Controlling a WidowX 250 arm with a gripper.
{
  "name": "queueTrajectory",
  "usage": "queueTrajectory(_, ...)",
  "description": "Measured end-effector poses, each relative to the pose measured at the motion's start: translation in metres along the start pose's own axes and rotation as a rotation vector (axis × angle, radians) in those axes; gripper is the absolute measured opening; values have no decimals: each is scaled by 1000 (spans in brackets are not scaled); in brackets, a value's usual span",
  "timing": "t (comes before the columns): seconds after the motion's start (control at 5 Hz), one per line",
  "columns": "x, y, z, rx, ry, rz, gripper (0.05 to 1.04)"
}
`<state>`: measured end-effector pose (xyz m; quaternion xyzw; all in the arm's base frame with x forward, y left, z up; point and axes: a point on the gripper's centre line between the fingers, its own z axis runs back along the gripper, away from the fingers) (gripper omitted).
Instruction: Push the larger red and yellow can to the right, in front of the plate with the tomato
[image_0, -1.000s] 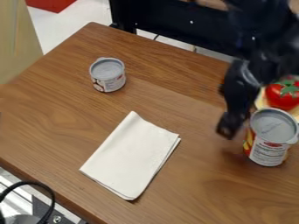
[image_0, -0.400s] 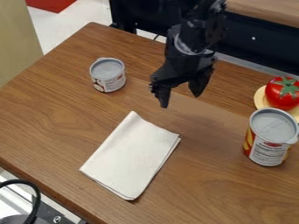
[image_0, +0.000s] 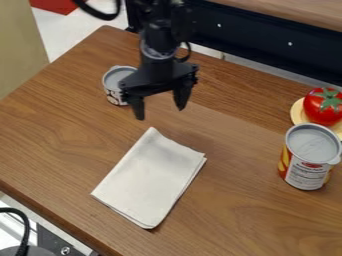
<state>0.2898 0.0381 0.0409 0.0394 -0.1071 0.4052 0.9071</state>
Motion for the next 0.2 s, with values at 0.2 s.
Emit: queueTrajectory(0.2,-22,12,10,-37,39,-75,996)
